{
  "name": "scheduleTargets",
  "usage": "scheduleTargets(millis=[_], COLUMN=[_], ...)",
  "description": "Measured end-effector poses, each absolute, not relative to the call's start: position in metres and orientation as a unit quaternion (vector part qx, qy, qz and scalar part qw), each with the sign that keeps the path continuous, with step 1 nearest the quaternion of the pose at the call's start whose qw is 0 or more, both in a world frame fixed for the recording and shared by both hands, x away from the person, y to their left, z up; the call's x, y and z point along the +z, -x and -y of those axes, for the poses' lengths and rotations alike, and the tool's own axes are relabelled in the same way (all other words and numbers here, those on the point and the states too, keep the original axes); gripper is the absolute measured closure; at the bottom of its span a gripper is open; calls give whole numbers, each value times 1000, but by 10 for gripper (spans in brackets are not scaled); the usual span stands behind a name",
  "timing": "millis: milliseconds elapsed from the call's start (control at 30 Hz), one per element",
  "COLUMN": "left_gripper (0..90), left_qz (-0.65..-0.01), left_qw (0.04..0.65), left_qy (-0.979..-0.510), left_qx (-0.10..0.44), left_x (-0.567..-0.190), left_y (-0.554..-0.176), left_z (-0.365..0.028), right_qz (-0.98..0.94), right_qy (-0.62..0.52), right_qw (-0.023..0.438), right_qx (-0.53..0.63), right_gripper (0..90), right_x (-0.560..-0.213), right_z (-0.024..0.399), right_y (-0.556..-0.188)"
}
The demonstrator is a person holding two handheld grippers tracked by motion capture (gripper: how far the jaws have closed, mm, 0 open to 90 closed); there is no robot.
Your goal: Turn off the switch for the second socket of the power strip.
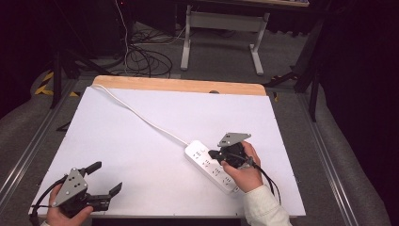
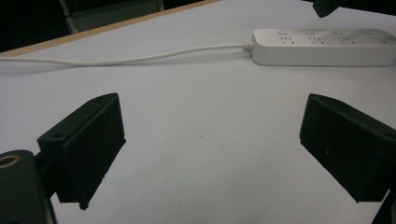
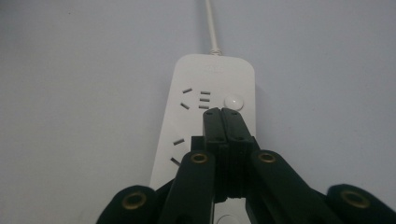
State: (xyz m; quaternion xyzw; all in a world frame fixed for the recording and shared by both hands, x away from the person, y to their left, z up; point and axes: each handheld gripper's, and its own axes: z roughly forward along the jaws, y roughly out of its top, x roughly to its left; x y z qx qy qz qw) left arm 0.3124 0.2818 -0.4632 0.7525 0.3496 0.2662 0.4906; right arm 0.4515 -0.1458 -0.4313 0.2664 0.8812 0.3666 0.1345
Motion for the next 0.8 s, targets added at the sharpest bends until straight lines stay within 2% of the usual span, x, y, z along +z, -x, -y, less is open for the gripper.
scheduleTargets(millis=[800], left_gripper=[77], left_qz=[-353], left_qw=[489], left_qy=[-753], left_qx=[265], left_x=[-464], left_y=[-312], left_z=[-281], right_qz=[-890], right_qy=[-295], right_qw=[141], right_qx=[319], right_gripper=[900], right_x=[-447], right_z=[139], right_y=[-461])
